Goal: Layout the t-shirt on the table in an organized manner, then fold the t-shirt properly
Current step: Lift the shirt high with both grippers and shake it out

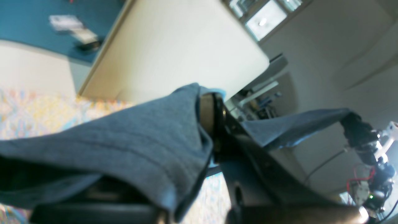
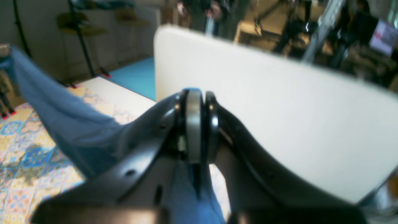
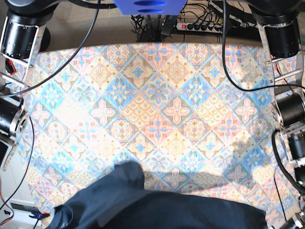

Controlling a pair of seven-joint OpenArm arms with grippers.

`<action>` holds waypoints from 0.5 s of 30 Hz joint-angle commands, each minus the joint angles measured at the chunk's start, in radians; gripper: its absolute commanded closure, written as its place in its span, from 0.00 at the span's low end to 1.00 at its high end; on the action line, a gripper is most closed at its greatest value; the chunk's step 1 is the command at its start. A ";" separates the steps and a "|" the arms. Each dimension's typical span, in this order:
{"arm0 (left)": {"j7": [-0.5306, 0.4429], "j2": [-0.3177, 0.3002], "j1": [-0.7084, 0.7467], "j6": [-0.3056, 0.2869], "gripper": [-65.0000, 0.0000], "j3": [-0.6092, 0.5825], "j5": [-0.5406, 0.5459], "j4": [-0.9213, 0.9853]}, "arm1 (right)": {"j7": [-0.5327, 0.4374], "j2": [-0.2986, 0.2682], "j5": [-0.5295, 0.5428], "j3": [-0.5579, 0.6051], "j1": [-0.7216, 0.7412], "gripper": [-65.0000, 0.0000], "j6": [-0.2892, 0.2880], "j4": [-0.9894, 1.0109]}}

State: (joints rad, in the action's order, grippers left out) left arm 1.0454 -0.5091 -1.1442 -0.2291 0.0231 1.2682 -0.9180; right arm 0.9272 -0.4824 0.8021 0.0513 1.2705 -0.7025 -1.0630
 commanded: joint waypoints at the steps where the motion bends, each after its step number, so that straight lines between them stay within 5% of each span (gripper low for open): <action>1: -0.026 -0.015 -0.049 -0.006 1.00 0.008 0.021 -0.009 | -0.026 -0.012 0.017 -0.006 0.035 0.99 0.004 -0.012; 4: 0.008 -0.026 -0.046 -0.010 1.00 0.015 0.037 -0.014 | -0.007 -0.014 0.055 -0.012 0.034 0.99 0.004 -0.079; 7: 0.083 -0.107 0.019 -0.020 1.00 0.015 0.136 -0.019 | 0.077 -0.049 0.107 -0.021 -0.004 0.99 0.004 -0.176; 15: 0.137 -0.285 0.474 -0.019 1.00 0.073 0.215 -0.284 | 0.152 -0.137 0.242 -0.155 -0.473 0.99 0.004 -0.491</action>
State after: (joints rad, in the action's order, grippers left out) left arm 1.2007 -0.7769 -0.6441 -0.2337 0.0845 1.4445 -1.1778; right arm 1.1282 -0.5991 1.0145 -0.0895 0.7506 -0.6937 -1.5303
